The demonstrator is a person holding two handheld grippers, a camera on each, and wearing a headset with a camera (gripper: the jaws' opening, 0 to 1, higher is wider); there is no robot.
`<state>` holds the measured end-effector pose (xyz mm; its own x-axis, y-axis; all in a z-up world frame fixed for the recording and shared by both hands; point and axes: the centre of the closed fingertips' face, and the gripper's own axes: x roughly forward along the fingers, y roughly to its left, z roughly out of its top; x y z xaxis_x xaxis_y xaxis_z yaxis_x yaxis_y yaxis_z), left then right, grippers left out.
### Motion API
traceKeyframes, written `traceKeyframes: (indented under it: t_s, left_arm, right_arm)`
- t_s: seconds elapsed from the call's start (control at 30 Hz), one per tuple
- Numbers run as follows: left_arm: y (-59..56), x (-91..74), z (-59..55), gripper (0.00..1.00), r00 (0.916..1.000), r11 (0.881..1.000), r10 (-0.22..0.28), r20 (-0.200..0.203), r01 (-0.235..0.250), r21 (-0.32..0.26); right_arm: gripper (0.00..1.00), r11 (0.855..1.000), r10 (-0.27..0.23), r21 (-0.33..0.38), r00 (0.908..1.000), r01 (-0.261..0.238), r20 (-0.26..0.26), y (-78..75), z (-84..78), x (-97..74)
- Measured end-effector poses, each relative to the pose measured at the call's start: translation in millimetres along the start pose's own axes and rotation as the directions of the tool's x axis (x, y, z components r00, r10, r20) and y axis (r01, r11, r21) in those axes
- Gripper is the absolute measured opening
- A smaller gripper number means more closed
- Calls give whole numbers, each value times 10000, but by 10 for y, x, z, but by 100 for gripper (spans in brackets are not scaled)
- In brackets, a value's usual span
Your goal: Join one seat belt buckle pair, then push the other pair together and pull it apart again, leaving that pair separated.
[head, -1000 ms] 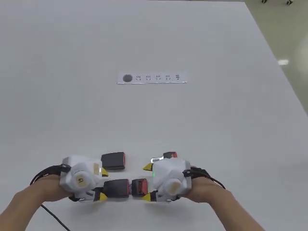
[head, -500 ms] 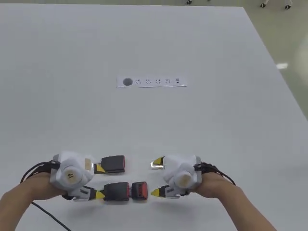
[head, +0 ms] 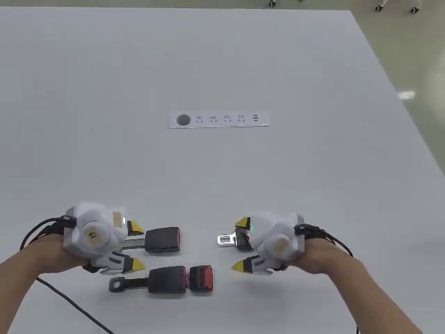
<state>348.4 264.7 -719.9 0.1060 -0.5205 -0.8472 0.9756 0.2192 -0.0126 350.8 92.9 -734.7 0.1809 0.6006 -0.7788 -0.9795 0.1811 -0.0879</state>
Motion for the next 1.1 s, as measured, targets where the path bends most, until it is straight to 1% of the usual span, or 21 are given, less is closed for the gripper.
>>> traceKeyframes:
  t_s: [0.1, 0.23, 0.3, 0.37, 0.5, 0.63, 0.7, 0.73, 0.77, 0.8, 0.83, 0.97, 1.0, 1.1]
  left_arm:
    - [112, -4, -36, 42, 9999, 10000, 80, -106, -80, -4]
    - [123, 10, 10, 42, 9998, 10000, 78, -207, -79, -6]
    - [158, 29, -29, 42, 9994, 10000, 52, -328, -51, 6]
    - [158, 31, 0, 41, 9993, 10000, 20, -374, -18, 33]
    - [209, 95, -35, 41, 9985, 10000, -36, -544, 40, 75]
    - [230, 115, -37, 41, 9968, 9998, -145, -781, 158, 157]
    - [241, 160, -64, 41, 9954, 9994, -186, -937, 211, 267]
    - [251, 192, -102, 41, 9947, 9993, -209, -1009, 238, 276]
    - [257, 206, -106, 40, 9943, 9993, -226, -1044, 256, 273]
    - [263, 192, -83, 40, 9939, 9992, -247, -1079, 280, 292]
    - [270, 202, -86, 40, 9930, 9991, -268, -1149, 304, 296]
    - [279, 254, -131, 37, 9905, 9984, -351, -1332, 407, 396]
    - [299, 310, -183, 37, 9894, 9982, -345, -1414, 410, 430]
    - [303, 347, -190, 36, 9869, 9977, -396, -1566, 476, 477]
  right_arm:
    - [50, 10000, 37, -7, 9999, -37, -95, -40, -52, -19]
    - [49, 9999, 122, -29, 9997, -122, -203, -79, -108, -40]
    - [49, 9998, 186, -11, 9994, -186, -287, -92, -139, -43]
    - [48, 9997, 251, -44, 9989, -252, -392, -104, -172, -48]
    - [48, 9992, 385, -43, 9977, -388, -560, -160, -264, -24]
    - [47, 9986, 506, -104, 9957, -516, -774, -139, -306, -25]
    - [45, 9983, 546, -161, 9949, -561, -843, -157, -329, -20]
    - [45, 9982, 551, -184, 9947, -569, -873, -166, -340, -14]
    - [44, 9981, 580, -168, 9941, -598, -920, -174, -349, -8]
    - [44, 9980, 600, -148, 9937, -617, -942, -180, -357, -2]
    - [44, 9978, 628, -159, 9932, -647, -980, -212, -393, 19]
    - [40, 9980, 597, -148, 9925, -616, -1066, -253, -441, 68]
    - [39, 9980, 600, -138, 9922, -619, -1091, -259, -452, 78]
    - [35, 9975, 645, -204, 9912, -673, -1154, -253, -489, 118]
